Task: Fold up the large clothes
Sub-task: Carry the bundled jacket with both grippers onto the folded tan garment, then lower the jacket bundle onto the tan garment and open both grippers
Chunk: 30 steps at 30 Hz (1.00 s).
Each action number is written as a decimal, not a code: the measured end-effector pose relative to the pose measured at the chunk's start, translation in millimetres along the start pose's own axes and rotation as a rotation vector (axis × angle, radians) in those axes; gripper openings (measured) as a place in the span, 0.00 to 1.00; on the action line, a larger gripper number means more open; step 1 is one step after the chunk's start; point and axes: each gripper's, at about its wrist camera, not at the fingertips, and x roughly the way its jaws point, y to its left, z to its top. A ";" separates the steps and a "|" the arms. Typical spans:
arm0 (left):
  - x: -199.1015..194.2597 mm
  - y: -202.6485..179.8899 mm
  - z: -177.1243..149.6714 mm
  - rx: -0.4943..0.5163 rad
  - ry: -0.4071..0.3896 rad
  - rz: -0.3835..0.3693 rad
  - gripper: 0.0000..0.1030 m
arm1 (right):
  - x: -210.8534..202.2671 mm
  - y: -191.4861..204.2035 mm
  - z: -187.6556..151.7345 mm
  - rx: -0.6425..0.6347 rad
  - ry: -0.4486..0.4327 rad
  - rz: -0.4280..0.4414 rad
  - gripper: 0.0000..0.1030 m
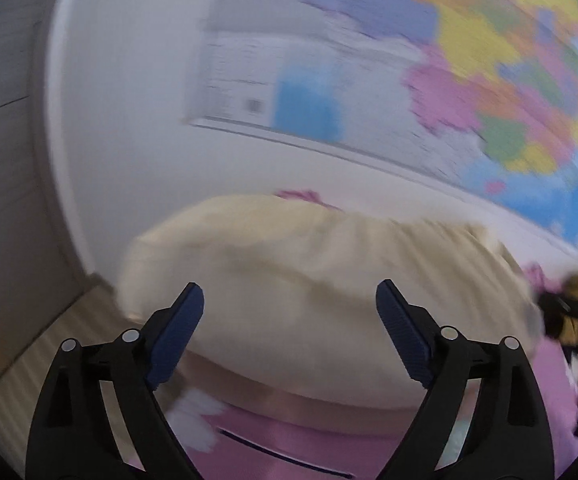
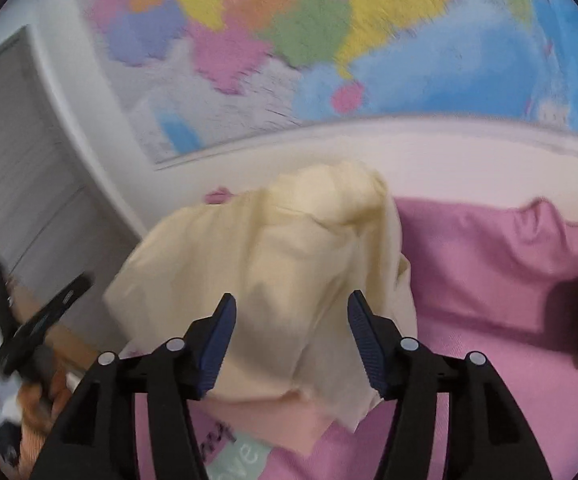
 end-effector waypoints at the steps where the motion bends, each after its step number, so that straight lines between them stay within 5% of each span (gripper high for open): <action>1: 4.6 -11.1 -5.3 0.018 0.018 -0.025 0.86 | 7.6 -1.7 -1.3 -0.004 0.011 -0.002 0.53; 8: 41.1 -48.3 -35.1 0.076 0.126 -0.060 0.86 | 37.6 -30.3 -27.5 0.046 0.104 0.001 0.49; 14: 46.8 -53.5 -43.2 0.099 0.124 -0.022 0.88 | 30.8 -25.6 -32.8 0.017 0.125 -0.011 0.49; 22: 44.0 -54.8 -46.0 0.101 0.134 0.012 0.91 | -9.4 4.8 -40.2 -0.141 -0.016 -0.050 0.49; 30: 46.2 -60.2 -53.2 0.108 0.149 0.038 0.95 | 19.4 12.2 -52.9 -0.240 0.057 -0.087 0.51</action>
